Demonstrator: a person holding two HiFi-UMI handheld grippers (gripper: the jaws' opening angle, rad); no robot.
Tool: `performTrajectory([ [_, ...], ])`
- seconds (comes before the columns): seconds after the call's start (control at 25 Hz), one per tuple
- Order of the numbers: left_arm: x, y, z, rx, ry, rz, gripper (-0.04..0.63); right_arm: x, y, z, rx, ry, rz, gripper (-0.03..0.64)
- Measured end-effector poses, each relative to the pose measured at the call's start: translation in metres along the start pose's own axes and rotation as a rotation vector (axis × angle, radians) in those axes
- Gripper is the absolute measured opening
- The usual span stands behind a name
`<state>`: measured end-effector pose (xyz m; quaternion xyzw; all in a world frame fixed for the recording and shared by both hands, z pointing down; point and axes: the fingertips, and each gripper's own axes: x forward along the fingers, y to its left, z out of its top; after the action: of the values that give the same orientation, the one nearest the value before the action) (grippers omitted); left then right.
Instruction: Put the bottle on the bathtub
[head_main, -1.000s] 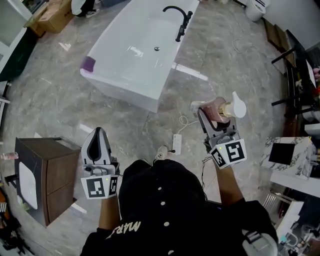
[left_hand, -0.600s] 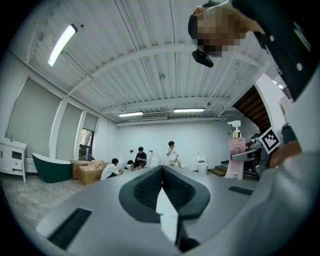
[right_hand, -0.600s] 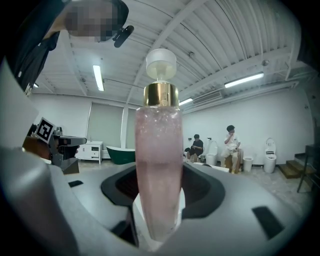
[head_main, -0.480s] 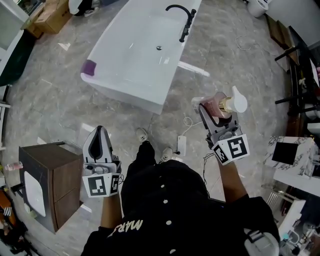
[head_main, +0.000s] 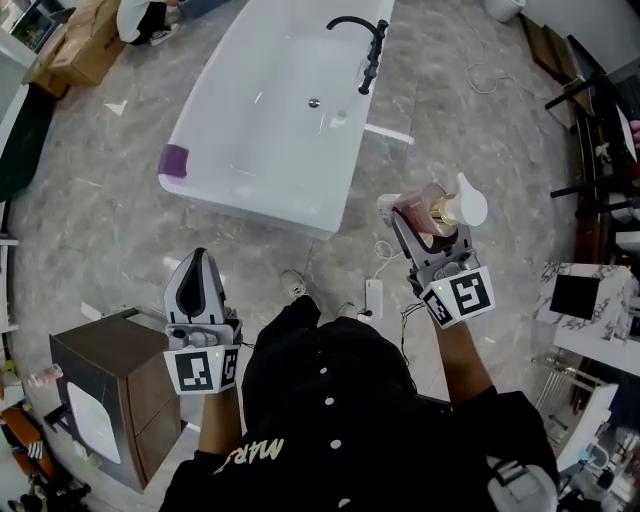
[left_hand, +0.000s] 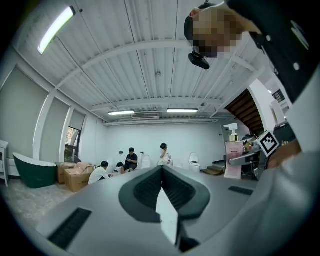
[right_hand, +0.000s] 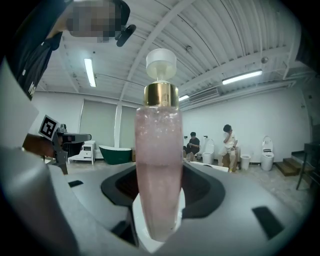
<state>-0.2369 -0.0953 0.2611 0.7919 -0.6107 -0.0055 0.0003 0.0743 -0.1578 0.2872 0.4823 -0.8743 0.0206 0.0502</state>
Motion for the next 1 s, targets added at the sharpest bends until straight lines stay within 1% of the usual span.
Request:
performTrajectory([
  [0.16, 0.021, 0.011, -0.005, -0.006, 0.017, -0.046, 0.011, 0.025, 0.004, -0.012, 0.004, 0.017, 0.009, 0.227],
  [0.28, 0.032, 0.008, -0.012, 0.002, 0.036, -0.084, 0.011, 0.041, 0.007, -0.025, -0.013, 0.03, 0.048, 0.227],
  [0.4, 0.046, 0.003, -0.027, -0.01, 0.066, -0.095, 0.011, 0.059, 0.006, -0.05, -0.016, 0.044, 0.099, 0.227],
  [0.6, 0.064, -0.009, -0.047, -0.012, 0.078, -0.085, 0.011, 0.09, 0.01, -0.111, -0.023, 0.066, 0.214, 0.227],
  [0.76, 0.071, -0.018, -0.071, -0.048, 0.106, -0.058, 0.011, 0.111, 0.026, -0.166, -0.024, 0.109, 0.308, 0.227],
  [0.84, 0.073, -0.023, -0.083, -0.062, 0.124, -0.057, 0.011, 0.119, 0.032, -0.194, -0.017, 0.125, 0.34, 0.227],
  [0.92, 0.073, -0.027, -0.095, -0.056, 0.146, -0.058, 0.011, 0.125, 0.034, -0.22, -0.004, 0.142, 0.364, 0.227],
  [1.0, 0.07, -0.029, -0.108, -0.046, 0.17, -0.052, 0.011, 0.129, 0.035, -0.245, -0.013, 0.165, 0.388, 0.227],
])
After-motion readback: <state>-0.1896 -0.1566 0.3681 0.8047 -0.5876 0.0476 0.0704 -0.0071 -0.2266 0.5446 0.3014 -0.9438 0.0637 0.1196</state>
